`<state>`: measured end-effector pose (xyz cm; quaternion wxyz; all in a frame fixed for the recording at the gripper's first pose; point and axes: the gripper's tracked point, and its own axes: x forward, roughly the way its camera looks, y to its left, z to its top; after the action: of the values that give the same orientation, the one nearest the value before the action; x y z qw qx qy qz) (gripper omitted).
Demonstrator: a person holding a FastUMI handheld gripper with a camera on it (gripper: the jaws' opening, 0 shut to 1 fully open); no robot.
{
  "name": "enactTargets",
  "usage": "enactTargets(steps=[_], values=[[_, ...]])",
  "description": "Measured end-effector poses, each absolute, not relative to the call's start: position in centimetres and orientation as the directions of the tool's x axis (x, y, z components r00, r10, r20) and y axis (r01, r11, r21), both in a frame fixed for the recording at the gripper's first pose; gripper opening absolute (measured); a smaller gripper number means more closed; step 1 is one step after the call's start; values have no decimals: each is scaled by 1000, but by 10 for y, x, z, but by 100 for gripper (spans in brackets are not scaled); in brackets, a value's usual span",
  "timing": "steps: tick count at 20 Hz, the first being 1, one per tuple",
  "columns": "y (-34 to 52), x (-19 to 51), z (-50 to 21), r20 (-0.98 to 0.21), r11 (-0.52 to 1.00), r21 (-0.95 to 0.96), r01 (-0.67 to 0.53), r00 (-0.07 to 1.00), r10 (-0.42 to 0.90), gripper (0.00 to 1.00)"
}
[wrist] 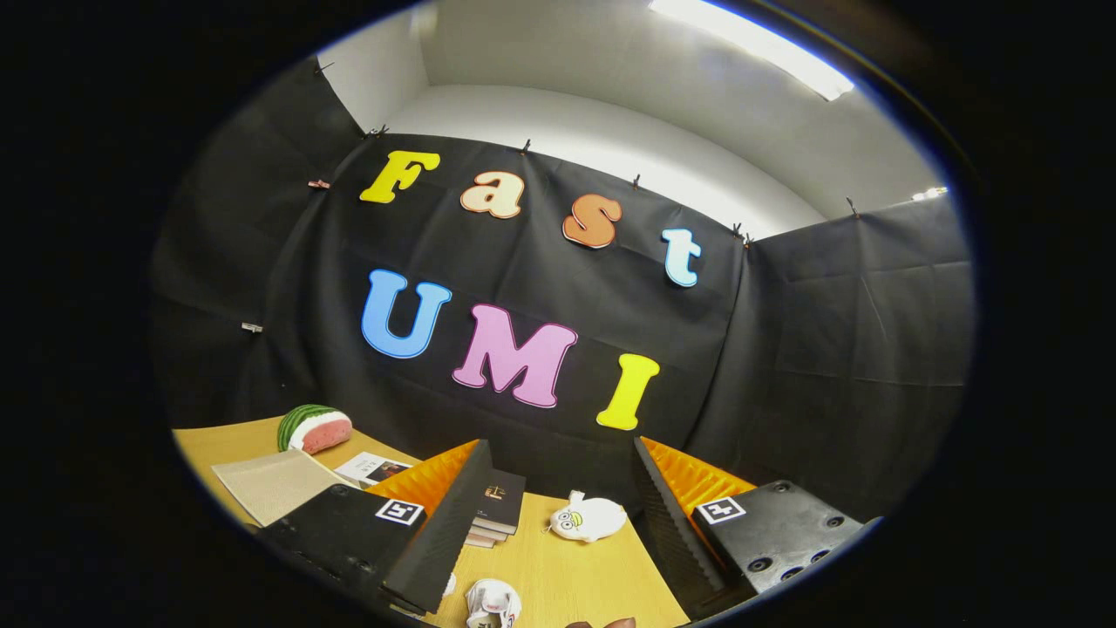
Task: Open the storage box then place both shoes into the box .Put the left shoe in first, then the right shoe, with the right side of both shoes facing outward in a uniform manner.
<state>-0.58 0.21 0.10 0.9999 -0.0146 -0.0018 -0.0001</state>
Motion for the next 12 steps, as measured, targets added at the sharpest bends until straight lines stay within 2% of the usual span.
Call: enactTargets(steps=[7, 12], values=[[14, 0, -9, -8, 999, 4, -44, 999, 44, 97], [45, 11, -24, -33, 982, 101, -157, 986, 161, 97]])
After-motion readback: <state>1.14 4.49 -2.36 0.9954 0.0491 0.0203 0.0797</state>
